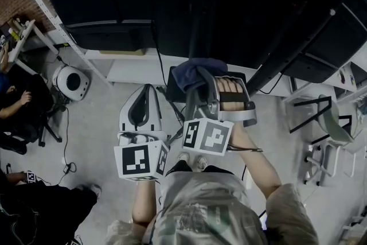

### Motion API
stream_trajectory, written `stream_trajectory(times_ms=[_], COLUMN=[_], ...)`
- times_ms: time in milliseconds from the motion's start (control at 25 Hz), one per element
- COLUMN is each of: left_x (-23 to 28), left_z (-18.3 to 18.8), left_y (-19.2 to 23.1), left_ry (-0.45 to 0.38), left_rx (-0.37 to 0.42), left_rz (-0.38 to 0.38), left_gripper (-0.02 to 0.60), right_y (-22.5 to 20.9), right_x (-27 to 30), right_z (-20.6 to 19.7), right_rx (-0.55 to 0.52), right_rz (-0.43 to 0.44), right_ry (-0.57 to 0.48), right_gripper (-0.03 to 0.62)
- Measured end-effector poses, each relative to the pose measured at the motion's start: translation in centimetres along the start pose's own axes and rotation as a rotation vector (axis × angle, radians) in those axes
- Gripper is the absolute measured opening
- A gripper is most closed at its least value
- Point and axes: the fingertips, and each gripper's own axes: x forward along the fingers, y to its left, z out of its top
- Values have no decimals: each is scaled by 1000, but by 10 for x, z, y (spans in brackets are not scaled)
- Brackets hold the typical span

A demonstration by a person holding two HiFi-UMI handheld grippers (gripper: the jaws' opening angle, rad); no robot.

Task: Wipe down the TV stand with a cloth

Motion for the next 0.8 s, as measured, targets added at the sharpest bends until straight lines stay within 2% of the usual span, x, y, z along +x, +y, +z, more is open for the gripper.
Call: stream_trajectory(times_ms=[240, 440, 800], left_x=[-4, -3, -4], left_z=[-26, -47, -93], left_y=[2, 2, 7], left_ry=[35, 43, 93], left_rx=[-18, -17, -28], left_rz=[16, 29, 56], left_gripper=[15, 15, 15], right_y=[50, 85, 172], right_x=[12, 22, 42], right_z=[-19, -32, -63], right_rx=[-4, 13, 49], right_rz=[93, 135, 269], right_ry=[30, 38, 62], right_gripper=[57, 57, 57])
